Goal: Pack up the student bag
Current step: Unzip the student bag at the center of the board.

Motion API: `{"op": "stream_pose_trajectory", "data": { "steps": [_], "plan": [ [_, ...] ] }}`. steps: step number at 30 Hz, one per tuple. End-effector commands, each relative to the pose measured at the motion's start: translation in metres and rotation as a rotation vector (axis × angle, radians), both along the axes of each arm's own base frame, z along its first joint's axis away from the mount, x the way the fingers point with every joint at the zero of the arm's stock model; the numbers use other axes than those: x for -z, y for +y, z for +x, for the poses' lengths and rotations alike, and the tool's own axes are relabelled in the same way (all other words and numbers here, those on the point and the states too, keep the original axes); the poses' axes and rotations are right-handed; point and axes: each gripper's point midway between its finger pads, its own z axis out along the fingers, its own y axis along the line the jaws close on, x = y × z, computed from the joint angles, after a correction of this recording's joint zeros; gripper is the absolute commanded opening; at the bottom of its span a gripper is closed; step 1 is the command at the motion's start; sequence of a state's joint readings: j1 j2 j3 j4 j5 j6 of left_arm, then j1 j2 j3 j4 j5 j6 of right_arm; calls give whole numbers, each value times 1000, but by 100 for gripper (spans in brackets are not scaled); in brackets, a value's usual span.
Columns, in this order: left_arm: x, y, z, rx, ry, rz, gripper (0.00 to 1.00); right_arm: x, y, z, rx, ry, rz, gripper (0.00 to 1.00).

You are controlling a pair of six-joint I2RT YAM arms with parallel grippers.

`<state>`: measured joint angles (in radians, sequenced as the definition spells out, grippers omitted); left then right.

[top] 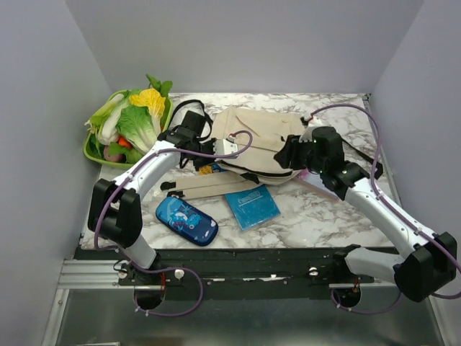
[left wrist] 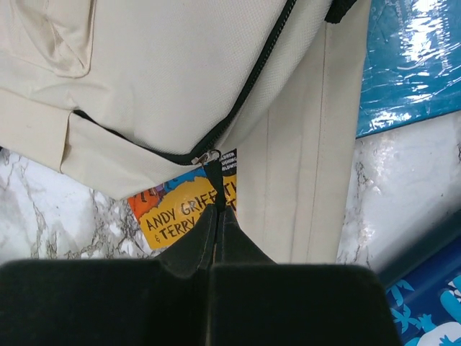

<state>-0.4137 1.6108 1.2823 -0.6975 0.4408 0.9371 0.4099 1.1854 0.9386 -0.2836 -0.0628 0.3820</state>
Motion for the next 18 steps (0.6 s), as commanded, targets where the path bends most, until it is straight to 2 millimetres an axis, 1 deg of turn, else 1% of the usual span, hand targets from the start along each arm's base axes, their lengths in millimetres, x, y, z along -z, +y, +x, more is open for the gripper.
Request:
{"op": "stream_pose_trajectory", "data": {
  "steps": [1,2,3,4,5,7,9,10,13,14,15,17,18],
  "plan": [
    [-13,-11,1,2,12,-52,0,-10,54,-21,-333,-175,-98,54],
    [-12,-11,1,-1,19,-52,0,-10,63,-25,-378,-213,-116,54],
    [-15,-11,4,-4,17,-65,0,0,67,-29,-426,-242,-179,55],
    [-16,-11,4,-10,25,-71,0,6,81,-36,-479,-247,-193,56],
    [-15,-11,4,-14,37,-70,0,9,85,-37,-515,-265,-227,56],
    [-19,-9,9,-30,33,-77,0,15,93,-37,-557,-289,-276,57],
    [-21,-9,11,-33,37,-80,0,18,100,-32,-585,-321,-299,57],
    [-21,-8,11,-37,39,-81,0,16,104,-30,-594,-340,-298,57],
    [-22,-6,13,-40,35,-80,0,18,113,-23,-615,-364,-309,57],
    [-22,-6,14,-40,34,-83,0,11,119,-16,-609,-393,-302,57],
    [-21,-5,13,-41,40,-84,0,18,121,-12,-616,-388,-316,57],
    [-23,-5,13,-41,40,-91,0,22,125,-5,-615,-397,-330,57],
    [-22,-4,12,-42,45,-91,0,27,129,-2,-628,-396,-343,57]
  ]
}}
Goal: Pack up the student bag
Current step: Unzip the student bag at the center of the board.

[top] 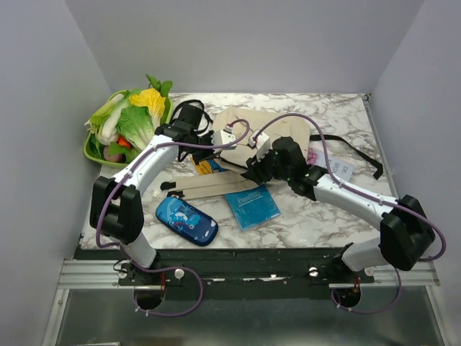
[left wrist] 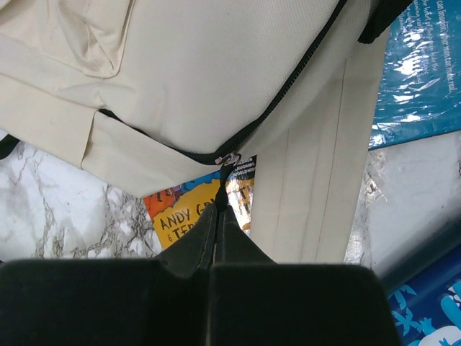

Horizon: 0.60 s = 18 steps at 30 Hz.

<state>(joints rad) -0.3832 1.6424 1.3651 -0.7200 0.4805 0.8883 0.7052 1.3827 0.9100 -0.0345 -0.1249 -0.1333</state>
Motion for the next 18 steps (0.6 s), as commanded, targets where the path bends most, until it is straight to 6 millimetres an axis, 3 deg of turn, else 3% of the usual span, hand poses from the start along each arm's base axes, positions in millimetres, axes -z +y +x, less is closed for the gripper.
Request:
{"op": "stream_pose_trajectory", "data": {
  "steps": [1,6,9,13,18],
  "plan": [
    [-7,-3,-3,7,26,-43,0,-12,23,21,-56,-115,2,57],
    [-13,-3,-5,12,14,-67,0,-8,38,30,-77,-132,-17,56],
    [-9,-2,-4,4,27,-65,0,0,42,34,-71,-117,-34,50],
    [-6,1,-1,-12,37,-83,0,2,37,41,-16,-117,-47,16],
    [-3,7,14,-59,64,-115,0,3,24,29,10,-108,-41,1]
  ]
}}
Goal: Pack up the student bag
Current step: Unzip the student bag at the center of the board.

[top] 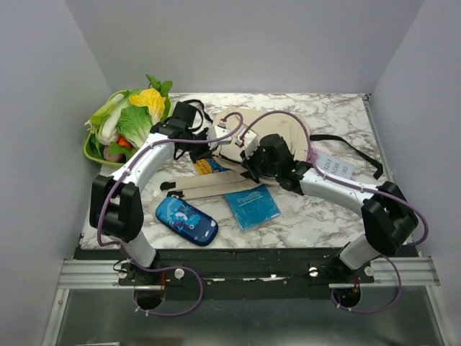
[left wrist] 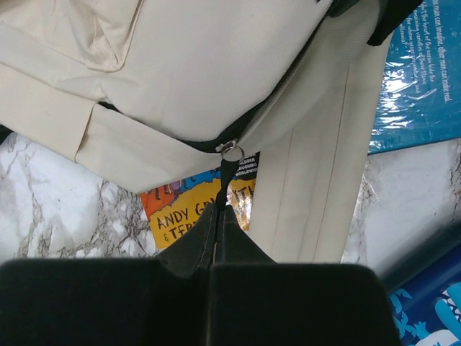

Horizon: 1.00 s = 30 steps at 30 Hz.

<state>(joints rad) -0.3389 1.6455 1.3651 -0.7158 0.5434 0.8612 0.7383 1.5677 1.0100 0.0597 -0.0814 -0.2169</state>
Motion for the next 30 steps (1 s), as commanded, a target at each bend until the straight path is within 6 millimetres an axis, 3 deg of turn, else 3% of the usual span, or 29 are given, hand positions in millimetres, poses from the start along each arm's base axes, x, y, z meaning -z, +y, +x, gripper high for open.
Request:
{"op": "stream_pose_trajectory", "data": {
  "steps": [1,4,10,17,22,30],
  "plan": [
    [1,2,13,-38,33,-56,0,-13,-10,-6,44,-32,31,1],
    [2,6,29,-75,20,-67,0,-8,-15,-21,36,-22,34,1],
    [15,20,63,-145,-8,-29,0,19,-21,-54,8,33,-14,1],
    [40,38,93,-206,-52,50,0,33,-34,-66,47,57,-32,1],
    [60,51,92,-216,-49,111,0,27,-44,-58,122,27,-37,1],
    [60,63,79,-220,-54,119,0,8,-37,-57,108,-3,20,1]
  ]
}}
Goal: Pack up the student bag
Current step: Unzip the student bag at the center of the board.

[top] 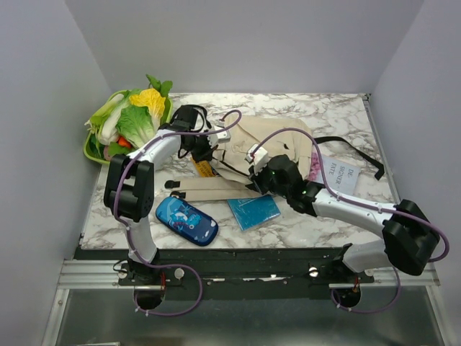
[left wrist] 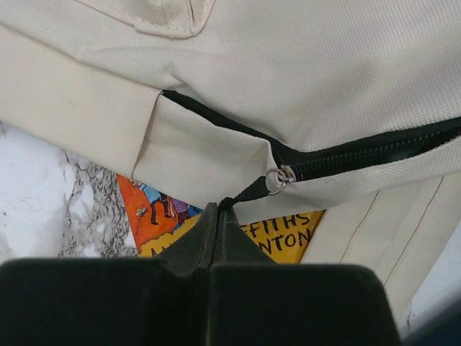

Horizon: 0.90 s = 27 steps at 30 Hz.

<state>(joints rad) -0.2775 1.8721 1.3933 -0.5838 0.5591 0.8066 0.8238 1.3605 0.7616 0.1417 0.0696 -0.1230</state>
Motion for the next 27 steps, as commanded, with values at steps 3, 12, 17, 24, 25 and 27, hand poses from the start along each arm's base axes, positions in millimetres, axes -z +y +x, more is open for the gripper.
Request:
{"op": "stream_pose_trajectory", "data": {
  "steps": [3,12,17,24,25,27],
  "plan": [
    [-3,62,43,-157,-156,169,0,-2,-14,-13,17,16,-9,1],
    [-73,25,22,-76,-118,-115,0,7,-18,-19,26,57,-18,1],
    [-91,6,-35,98,-56,-203,0,3,-6,-9,22,51,-10,1],
    [-53,14,-47,118,27,-133,0,-18,0,-7,10,5,22,1],
    [-48,16,-46,116,31,-120,0,-20,0,-8,12,3,29,1],
    [-40,16,-46,124,50,-109,0,-20,-3,-9,25,3,26,1]
  ]
}}
